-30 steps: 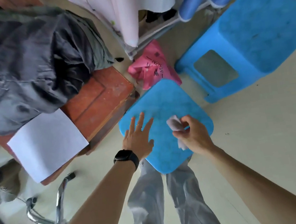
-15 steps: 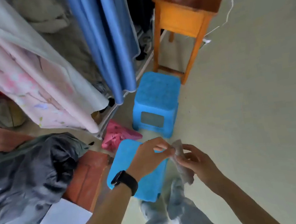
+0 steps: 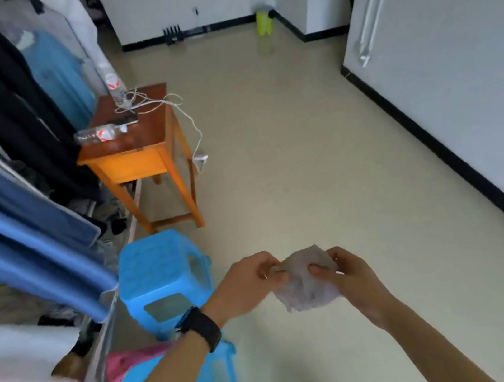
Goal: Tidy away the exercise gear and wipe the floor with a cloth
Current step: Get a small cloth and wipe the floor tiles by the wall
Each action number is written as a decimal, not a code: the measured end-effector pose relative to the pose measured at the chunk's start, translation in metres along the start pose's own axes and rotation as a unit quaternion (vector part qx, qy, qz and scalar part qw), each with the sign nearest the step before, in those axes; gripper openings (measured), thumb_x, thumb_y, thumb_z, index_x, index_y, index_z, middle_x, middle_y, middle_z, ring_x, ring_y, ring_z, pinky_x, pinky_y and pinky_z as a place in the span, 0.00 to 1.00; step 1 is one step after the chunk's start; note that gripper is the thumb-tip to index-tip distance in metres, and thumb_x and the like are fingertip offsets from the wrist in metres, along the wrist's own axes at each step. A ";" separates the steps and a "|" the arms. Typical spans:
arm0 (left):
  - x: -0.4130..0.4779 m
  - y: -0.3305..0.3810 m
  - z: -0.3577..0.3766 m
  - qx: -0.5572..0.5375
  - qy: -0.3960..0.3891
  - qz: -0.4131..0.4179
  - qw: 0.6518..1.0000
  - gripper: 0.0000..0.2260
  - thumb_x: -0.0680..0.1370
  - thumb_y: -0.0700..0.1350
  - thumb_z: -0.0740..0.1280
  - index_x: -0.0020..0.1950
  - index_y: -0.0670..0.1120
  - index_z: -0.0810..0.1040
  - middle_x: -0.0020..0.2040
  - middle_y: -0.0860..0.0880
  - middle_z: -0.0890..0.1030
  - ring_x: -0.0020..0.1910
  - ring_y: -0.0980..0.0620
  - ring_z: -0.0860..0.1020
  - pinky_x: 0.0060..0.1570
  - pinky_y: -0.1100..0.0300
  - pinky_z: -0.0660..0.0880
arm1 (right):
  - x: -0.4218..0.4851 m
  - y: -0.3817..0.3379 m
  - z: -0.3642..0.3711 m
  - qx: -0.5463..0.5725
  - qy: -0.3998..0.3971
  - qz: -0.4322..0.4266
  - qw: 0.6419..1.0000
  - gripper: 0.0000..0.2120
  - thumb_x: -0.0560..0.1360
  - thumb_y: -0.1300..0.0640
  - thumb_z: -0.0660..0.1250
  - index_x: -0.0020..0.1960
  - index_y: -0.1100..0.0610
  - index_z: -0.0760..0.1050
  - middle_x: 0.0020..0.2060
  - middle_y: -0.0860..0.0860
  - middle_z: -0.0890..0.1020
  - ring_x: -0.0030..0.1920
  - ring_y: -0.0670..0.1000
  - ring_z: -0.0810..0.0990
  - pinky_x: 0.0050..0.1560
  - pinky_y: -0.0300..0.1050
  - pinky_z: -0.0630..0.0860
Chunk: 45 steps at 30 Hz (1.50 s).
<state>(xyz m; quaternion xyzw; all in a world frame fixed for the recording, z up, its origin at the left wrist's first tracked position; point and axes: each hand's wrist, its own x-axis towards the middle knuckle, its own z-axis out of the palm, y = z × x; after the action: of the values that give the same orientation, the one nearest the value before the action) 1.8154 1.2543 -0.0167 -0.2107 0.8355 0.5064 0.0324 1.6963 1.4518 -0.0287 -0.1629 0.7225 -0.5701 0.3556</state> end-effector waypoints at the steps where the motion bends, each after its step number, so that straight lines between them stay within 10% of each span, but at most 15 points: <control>1: 0.010 0.015 0.020 -0.011 0.003 0.005 1.000 0.05 0.73 0.53 0.73 0.43 0.55 0.79 0.36 0.61 0.79 0.38 0.61 0.75 0.45 0.63 0.72 | -0.007 0.006 -0.026 0.002 0.001 0.009 1.000 0.13 0.71 0.51 0.76 0.46 0.58 0.77 0.38 0.49 0.81 0.39 0.48 0.77 0.43 0.46 0.70; 15: 0.134 0.208 0.328 -0.031 -0.209 0.049 0.976 0.03 0.76 0.46 0.73 0.49 0.51 0.83 0.36 0.54 0.80 0.34 0.59 0.74 0.39 0.66 0.70 | -0.136 0.087 -0.340 0.180 0.180 0.044 0.966 0.12 0.75 0.53 0.73 0.57 0.54 0.83 0.51 0.55 0.86 0.51 0.55 0.85 0.50 0.54 0.80; 23: 0.218 0.260 0.480 0.124 -0.337 0.074 0.930 0.09 0.77 0.48 0.70 0.57 0.56 0.78 0.52 0.59 0.83 0.53 0.61 0.80 0.50 0.67 0.73 | -0.155 0.163 -0.449 -0.051 0.393 0.095 0.913 0.06 0.76 0.54 0.69 0.41 0.48 0.81 0.32 0.42 0.81 0.34 0.44 0.76 0.35 0.36 0.70; 28: 0.285 0.295 0.577 0.275 -0.357 0.152 0.880 0.11 0.79 0.50 0.64 0.61 0.57 0.76 0.61 0.59 0.79 0.61 0.60 0.76 0.60 0.60 0.73 | -0.160 0.216 -0.534 -0.266 0.413 0.188 0.850 0.11 0.79 0.53 0.68 0.57 0.38 0.81 0.51 0.35 0.83 0.50 0.44 0.78 0.46 0.42 0.75; 45: 0.417 0.352 0.897 0.523 -0.425 0.256 0.693 0.16 0.82 0.50 0.57 0.70 0.55 0.72 0.64 0.51 0.78 0.63 0.48 0.75 0.57 0.54 0.70 | -0.165 0.407 -0.769 -0.066 0.433 0.328 0.837 0.06 0.79 0.51 0.68 0.46 0.43 0.81 0.35 0.40 0.78 0.36 0.44 0.77 0.36 0.38 0.73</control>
<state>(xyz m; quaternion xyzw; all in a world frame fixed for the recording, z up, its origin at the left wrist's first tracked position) 1.1578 2.0324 -0.2705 0.3001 0.8841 0.0121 0.3579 1.3426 2.2227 -0.2823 0.3239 0.8497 -0.3836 0.1610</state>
